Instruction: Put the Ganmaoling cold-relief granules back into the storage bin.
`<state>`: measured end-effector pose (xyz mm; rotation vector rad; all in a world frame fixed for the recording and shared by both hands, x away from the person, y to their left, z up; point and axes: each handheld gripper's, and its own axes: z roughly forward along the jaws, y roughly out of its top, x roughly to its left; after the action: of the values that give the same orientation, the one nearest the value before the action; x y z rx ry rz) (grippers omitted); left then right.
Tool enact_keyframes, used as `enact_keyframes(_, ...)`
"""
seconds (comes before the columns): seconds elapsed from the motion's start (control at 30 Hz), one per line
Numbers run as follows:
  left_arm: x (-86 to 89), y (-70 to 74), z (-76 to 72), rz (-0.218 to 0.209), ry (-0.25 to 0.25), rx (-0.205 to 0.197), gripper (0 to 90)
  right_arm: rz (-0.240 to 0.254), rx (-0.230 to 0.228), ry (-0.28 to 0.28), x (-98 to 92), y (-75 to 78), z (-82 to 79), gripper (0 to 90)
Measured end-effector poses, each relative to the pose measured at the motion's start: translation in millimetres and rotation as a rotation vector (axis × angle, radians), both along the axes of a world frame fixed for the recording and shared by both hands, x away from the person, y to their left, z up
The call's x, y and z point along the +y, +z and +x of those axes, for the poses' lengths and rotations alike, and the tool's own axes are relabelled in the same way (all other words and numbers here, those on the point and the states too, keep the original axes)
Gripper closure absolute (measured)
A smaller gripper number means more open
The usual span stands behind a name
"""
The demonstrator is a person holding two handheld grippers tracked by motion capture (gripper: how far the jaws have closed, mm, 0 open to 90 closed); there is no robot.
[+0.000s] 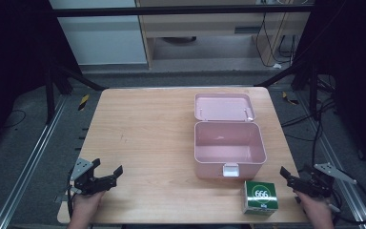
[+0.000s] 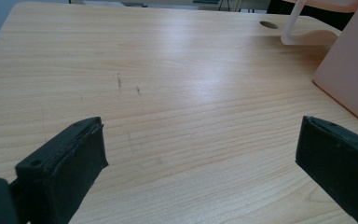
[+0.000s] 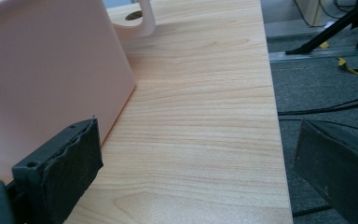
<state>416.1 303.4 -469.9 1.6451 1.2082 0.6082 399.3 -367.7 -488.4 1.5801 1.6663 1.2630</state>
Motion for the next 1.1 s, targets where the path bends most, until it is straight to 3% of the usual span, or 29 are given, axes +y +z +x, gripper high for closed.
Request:
enact_keyframes(0.23, -1.2, 0.0, -0.4, -0.002, -0.012, 0.004, 0.7, -0.030, 0.036, 0.035, -2.6, 3.3, 2.1, 1.8)
enact_keyframes(0.37, -1.0, -0.2, -0.1, -0.006, -0.014, 0.006, 0.6, -0.091, 0.079, 0.076, -4.6, 8.1, 5.0, 1.6)
enact_keyframes(0.6, -1.5, -0.1, -0.2, -0.007, -0.020, 0.006, 0.6, -0.256, 0.163, 0.189, -6.6, 19.4, 11.7, 1.6)
enact_keyframes(0.8, 0.2, 0.6, -0.5, -0.005, 0.008, -0.003, 0.6, -0.459, 0.229, 0.305, -9.6, 27.3, 17.6, 0.9)
enact_keyframes(1.1, -1.4, -1.6, 1.5, 0.000, -0.003, 0.012, 0.2, -0.597, 0.321, 0.511, -10.1, 36.4, 26.6, 0.7)
